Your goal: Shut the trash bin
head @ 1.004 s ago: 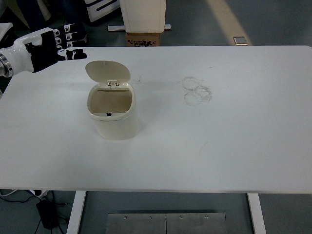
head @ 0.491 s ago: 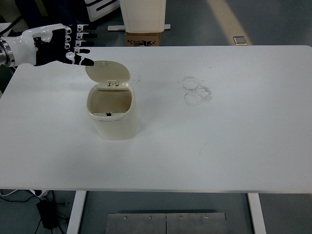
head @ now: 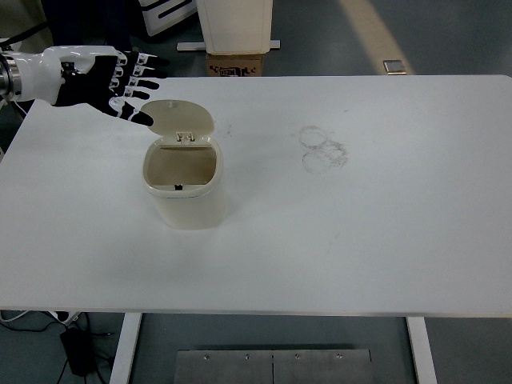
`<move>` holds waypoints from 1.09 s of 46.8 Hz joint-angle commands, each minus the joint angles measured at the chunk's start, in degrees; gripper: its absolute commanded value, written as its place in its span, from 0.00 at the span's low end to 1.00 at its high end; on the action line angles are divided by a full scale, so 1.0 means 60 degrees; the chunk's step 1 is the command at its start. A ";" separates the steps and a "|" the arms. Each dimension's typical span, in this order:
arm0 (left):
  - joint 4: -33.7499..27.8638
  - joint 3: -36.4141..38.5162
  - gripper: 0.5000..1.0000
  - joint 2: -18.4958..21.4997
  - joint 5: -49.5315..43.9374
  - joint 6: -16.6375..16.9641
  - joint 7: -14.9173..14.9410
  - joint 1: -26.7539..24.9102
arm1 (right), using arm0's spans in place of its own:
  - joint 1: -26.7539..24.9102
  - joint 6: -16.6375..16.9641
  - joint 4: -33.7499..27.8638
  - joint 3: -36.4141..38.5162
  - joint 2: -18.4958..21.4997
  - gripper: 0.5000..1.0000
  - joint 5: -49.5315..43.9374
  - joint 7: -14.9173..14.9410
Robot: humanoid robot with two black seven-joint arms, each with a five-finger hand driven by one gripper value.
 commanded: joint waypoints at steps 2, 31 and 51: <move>0.0000 0.0372 1.00 -0.0050 0.0129 -0.0166 0.0006 -0.0300 | 0.0001 -0.0001 0.0000 0.0002 0.0000 0.98 0.0000 0.0000; 0.0000 0.0738 1.00 -0.0534 0.0437 -0.1162 0.0343 -0.0828 | 0.0016 -0.0001 0.0000 0.0002 0.0000 0.98 0.0000 0.0000; 0.0000 0.0870 1.00 -0.0578 0.1184 -0.2030 0.0402 -0.0828 | 0.0016 -0.0001 0.0000 0.0002 0.0000 0.98 0.0000 0.0000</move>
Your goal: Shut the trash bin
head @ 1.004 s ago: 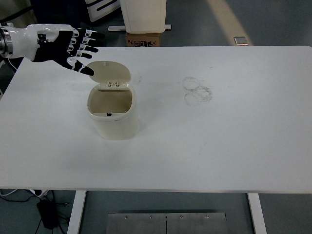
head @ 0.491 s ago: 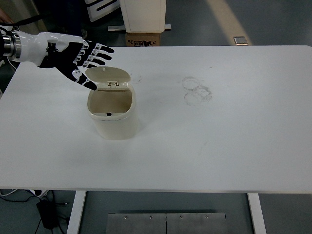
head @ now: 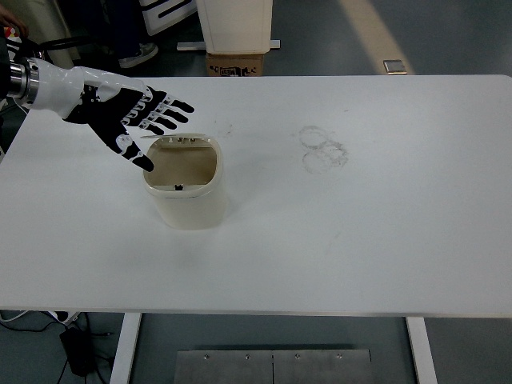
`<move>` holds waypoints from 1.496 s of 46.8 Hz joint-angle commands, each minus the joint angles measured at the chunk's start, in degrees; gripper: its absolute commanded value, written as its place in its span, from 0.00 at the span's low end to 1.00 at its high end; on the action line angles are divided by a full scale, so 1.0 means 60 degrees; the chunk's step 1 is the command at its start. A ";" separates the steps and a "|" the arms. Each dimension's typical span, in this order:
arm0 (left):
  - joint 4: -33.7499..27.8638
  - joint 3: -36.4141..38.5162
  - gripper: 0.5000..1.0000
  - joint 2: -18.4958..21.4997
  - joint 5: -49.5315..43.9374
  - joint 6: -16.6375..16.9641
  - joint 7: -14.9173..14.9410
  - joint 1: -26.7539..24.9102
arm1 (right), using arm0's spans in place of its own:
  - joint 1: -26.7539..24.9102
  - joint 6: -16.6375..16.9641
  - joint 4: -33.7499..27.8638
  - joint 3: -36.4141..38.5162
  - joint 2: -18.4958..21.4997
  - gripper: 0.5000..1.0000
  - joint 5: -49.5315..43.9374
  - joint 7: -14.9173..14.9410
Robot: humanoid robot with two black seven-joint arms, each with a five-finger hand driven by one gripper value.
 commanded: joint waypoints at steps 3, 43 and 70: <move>0.0001 -0.0001 1.00 -0.0008 0.0035 0.0021 -0.0010 0.0073 | 0.0000 0.0000 0.0007 0.0000 0.0000 0.98 0.0000 0.0000; 0.0016 -0.0001 1.00 -0.0183 0.0035 0.0039 -0.0010 0.0923 | 0.0000 0.0000 0.0007 -0.0015 0.0000 0.98 0.0000 0.0000; 0.0045 -0.0001 1.00 -0.0593 0.0035 0.0098 -0.0010 0.1084 | 0.0000 0.0000 -0.0008 -0.0015 0.0000 0.98 0.0000 0.0000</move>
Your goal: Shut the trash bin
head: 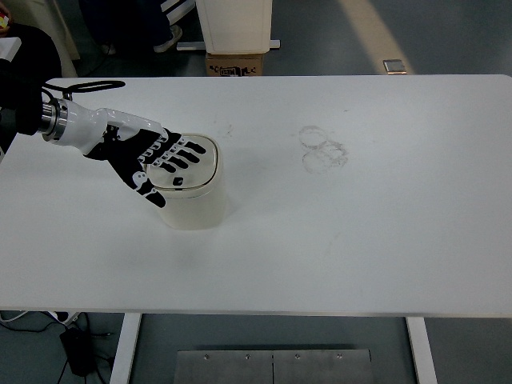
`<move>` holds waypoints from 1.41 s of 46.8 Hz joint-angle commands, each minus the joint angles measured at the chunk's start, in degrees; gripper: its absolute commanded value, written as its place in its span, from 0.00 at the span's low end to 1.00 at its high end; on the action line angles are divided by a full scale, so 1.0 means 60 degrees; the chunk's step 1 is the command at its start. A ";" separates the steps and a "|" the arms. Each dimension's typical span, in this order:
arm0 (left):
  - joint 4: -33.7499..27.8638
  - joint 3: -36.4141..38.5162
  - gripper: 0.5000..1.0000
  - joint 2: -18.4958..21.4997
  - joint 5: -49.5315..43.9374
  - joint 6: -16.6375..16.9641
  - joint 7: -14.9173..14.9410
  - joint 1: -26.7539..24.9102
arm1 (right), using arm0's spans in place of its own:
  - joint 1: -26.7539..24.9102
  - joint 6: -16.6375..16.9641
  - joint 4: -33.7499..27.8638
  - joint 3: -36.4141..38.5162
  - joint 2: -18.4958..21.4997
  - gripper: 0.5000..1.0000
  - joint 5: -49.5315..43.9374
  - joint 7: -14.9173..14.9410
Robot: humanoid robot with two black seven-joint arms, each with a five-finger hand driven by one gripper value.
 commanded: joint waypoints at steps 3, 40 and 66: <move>0.0000 0.0000 1.00 -0.0003 0.0002 -0.0002 0.0001 0.0019 | 0.0001 0.0000 -0.0011 -0.0013 0.0000 0.98 0.0000 0.0000; 0.0059 -0.0029 1.00 0.0041 0.0002 0.0013 0.0001 0.0092 | 0.0001 0.0000 0.0004 0.0001 0.0000 0.98 0.0000 0.0000; 0.1083 -0.1053 1.00 0.0144 -0.0159 -0.0031 -0.0101 -0.0304 | 0.0001 0.0000 0.0004 0.0001 0.0000 0.98 0.0000 0.0000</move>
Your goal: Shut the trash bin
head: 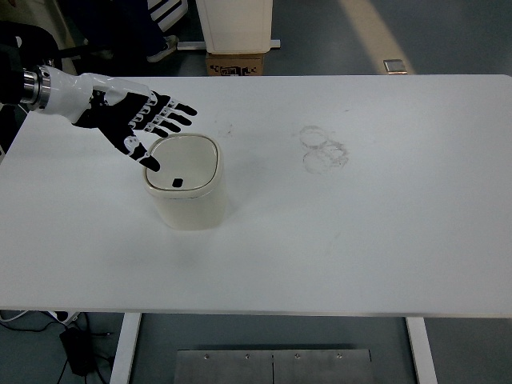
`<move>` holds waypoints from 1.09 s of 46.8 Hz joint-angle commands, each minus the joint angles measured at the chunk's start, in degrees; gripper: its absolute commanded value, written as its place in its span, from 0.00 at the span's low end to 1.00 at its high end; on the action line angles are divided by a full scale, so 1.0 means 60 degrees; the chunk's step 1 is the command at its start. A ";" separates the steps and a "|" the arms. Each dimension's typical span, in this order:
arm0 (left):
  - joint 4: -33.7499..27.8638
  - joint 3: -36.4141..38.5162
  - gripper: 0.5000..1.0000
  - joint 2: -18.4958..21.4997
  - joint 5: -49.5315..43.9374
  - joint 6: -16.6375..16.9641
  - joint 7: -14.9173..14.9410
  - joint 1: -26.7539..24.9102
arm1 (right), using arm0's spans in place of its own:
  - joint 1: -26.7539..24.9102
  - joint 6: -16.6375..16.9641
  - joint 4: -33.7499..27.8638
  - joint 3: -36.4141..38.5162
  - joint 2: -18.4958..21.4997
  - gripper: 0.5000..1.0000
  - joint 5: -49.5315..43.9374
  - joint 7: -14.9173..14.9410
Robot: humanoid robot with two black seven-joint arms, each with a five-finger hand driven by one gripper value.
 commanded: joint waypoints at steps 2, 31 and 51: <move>0.0540 -0.0673 1.00 -0.0029 -0.0100 -0.0041 -0.0046 0.0051 | 0.0000 0.0000 0.0008 -0.0002 0.0000 0.98 0.0001 0.0000; 0.3573 -0.3603 1.00 -0.0952 -0.1522 0.0969 -0.1423 0.1822 | -0.0015 0.0015 0.0008 0.0013 0.0000 0.98 -0.0014 0.0000; 0.4584 -0.5112 1.00 -0.1187 -0.3894 0.2024 -0.1629 0.3639 | -0.0044 0.0015 0.0022 0.0013 0.0000 0.98 0.0001 0.0014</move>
